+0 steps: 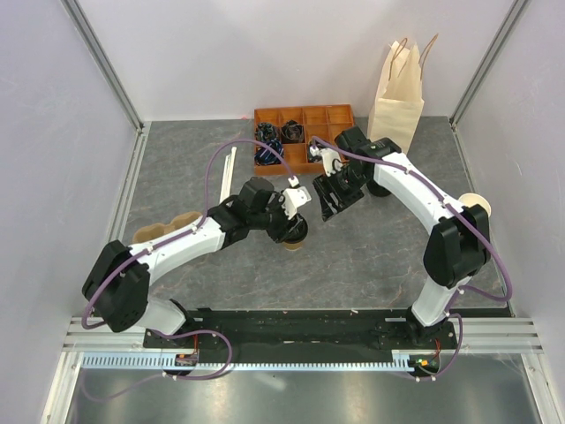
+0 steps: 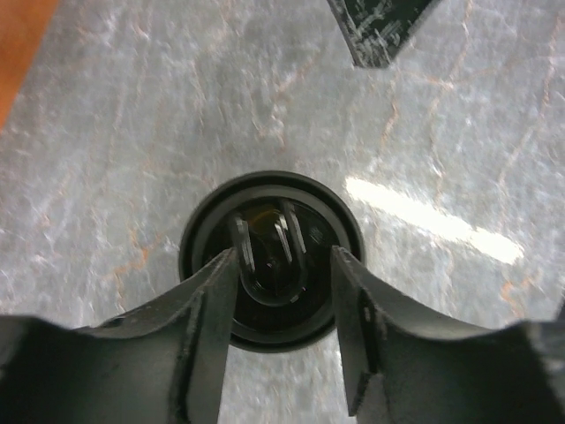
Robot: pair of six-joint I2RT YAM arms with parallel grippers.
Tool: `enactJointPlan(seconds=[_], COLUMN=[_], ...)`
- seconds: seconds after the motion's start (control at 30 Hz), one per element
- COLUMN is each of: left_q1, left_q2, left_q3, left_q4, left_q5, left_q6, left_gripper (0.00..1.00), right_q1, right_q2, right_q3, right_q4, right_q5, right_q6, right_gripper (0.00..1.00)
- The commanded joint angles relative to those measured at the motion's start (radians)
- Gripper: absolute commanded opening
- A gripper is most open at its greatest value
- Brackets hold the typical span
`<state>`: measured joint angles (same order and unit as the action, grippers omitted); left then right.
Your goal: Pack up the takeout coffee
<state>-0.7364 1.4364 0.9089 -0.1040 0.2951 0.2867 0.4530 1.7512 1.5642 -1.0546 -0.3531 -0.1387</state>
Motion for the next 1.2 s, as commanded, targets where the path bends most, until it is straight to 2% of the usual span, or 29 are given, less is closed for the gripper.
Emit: enactJointPlan(seconds=[0.0,0.27,0.47,0.67,0.7,0.73,0.9,0.97,1.17], left_q1=[0.003,0.038,0.095,0.239,0.259,0.293,0.397,0.419,0.482], left_q2=[-0.06,-0.132,-0.198,-0.3,-0.31,-0.33,-0.352,-0.349,-0.352], left_q3=[0.088,0.113,0.079,-0.01,-0.022,-0.034,-0.09,-0.103,-0.117], left_q4=[-0.146,-0.224,-0.247,-0.227,-0.223,-0.217,-0.204,-0.198,-0.177], left_q5=[0.041,0.078,0.131,0.246,0.263,0.277,0.329,0.335,0.358], left_q6=[-0.018,-0.053,-0.133,-0.277,-0.277,-0.331,-0.443,-0.465,-0.503], left_gripper=[0.56,0.6,0.62,0.65,0.66,0.66,0.67,0.67,0.67], right_q1=[-0.02,-0.089,-0.102,-0.093,-0.089,-0.08,0.061,0.136,0.208], right_q2=[-0.027,-0.009,-0.045,-0.191,-0.217,-0.241,-0.323,-0.322,-0.245], right_q3=[0.016,0.069,-0.004,-0.249,-0.291,-0.368,-0.541,-0.567,-0.595], right_q4=[0.019,-0.007,0.042,0.304,0.409,0.457,0.668,0.705,0.812], right_q5=[-0.032,-0.109,-0.152,-0.231,-0.228,-0.212,-0.106,-0.037,0.057], right_q6=[-0.01,-0.044,-0.012,0.109,0.128,0.137,0.126,0.117,0.132], right_gripper=[0.72,0.75,0.75,0.77,0.78,0.79,0.8,0.79,0.77])
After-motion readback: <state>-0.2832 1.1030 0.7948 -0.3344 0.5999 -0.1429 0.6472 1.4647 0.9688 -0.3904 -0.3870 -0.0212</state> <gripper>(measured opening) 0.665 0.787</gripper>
